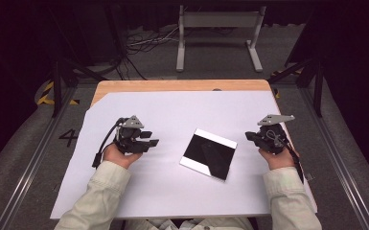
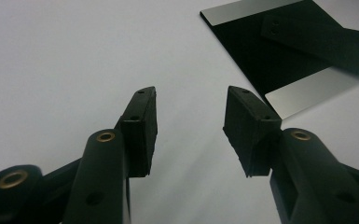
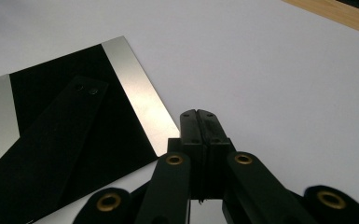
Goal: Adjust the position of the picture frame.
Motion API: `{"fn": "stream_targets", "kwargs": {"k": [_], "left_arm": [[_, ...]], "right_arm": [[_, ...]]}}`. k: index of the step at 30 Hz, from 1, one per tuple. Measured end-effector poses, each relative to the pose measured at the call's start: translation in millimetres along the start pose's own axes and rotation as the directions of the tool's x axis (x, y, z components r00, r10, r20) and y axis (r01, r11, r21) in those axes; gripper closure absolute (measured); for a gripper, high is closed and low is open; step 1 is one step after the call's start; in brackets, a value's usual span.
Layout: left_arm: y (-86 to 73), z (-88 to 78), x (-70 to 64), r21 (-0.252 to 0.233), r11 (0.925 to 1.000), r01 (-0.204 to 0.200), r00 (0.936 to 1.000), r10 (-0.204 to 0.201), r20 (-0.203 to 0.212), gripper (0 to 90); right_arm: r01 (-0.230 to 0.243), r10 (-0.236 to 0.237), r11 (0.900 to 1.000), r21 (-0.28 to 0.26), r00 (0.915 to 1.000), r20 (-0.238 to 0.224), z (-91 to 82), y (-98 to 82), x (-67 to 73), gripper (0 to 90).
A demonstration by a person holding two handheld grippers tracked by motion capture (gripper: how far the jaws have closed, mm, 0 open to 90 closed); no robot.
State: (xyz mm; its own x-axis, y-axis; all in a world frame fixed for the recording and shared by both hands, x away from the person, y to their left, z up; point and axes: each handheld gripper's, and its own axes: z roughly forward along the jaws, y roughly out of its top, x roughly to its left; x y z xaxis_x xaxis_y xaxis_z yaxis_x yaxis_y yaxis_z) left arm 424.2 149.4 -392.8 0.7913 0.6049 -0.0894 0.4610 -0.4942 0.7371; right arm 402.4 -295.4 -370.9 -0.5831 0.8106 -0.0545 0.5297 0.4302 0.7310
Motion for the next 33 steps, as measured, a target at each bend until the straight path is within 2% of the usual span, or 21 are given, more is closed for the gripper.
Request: {"fn": "stream_targets", "kwargs": {"k": [5, 8, 9, 11, 12, 13, 17, 21, 29, 33], "left_arm": [[2.4, 2.8, -0.4, 0.004, 1.0000, 0.007, 0.9996, -0.008, 0.026, 59.5], [3.6, 4.9, -2.3, 0.010, 0.9999, 0.003, 0.9993, -0.003, 0.037, 68.0], [4.7, 7.4, -4.2, 0.024, 0.9996, -0.016, 0.9984, 0.014, 0.055, 71.7], [5.2, 8.9, -5.8, 0.031, 0.9993, -0.019, 0.9980, 0.017, 0.061, 76.7], [6.3, 10.5, -7.2, 0.039, 0.9987, -0.033, 0.9975, 0.030, 0.063, 76.7], [7.3, 11.5, -8.6, 0.046, 0.9982, -0.039, 0.9971, 0.036, 0.067, 81.7], [10.2, 15.8, -14.5, 0.064, 0.9960, -0.062, 0.9938, 0.055, 0.096, 89.9], [11.7, 21.3, -18.0, 0.084, 0.9940, -0.070, 0.9918, 0.061, 0.112, 90.0], [12.0, 37.0, -27.3, 0.114, 0.9911, -0.069, 0.9824, 0.048, 0.180, 90.0], [11.9, 46.0, -34.8, 0.130, 0.9879, -0.084, 0.9821, 0.060, 0.178, 90.0]], "right_arm": [[-0.001, 0.001, 1.000, 0.005, 1.0000, 0.003, -1.8, -0.5, 0.1, 89.3], [-0.002, 0.002, 1.000, 0.011, 1.0000, 0.002, -2.5, -1.6, -0.4, 89.3], [-0.007, 0.007, 1.000, 0.019, 1.0000, 0.001, -2.8, -2.0, -1.0, 89.3], [-0.009, 0.009, 1.000, 0.021, 1.0000, 0.000, -2.9, -2.1, -1.1, 89.4], [-0.011, 0.011, 1.000, 0.024, 0.9999, -0.004, -3.1, -2.1, -1.1, 89.3], [-0.009, 0.009, 0.999, 0.035, 0.9999, -0.008, -2.5, -2.6, 0.0, 89.3], [-0.002, 0.002, 0.999, 0.052, 1.0000, -0.005, -1.9, -3.1, 2.2, 89.3], [0.001, 0.000, 0.998, 0.059, 0.9999, -0.012, -2.2, -3.3, 3.0, 89.3], [0.004, -0.002, 0.997, 0.083, 0.9997, -0.023, 1.1, -4.3, 3.8, 89.3], [0.002, 0.001, 0.995, 0.098, 0.9996, -0.028, 3.5, -4.5, 4.6, 89.3]]}}
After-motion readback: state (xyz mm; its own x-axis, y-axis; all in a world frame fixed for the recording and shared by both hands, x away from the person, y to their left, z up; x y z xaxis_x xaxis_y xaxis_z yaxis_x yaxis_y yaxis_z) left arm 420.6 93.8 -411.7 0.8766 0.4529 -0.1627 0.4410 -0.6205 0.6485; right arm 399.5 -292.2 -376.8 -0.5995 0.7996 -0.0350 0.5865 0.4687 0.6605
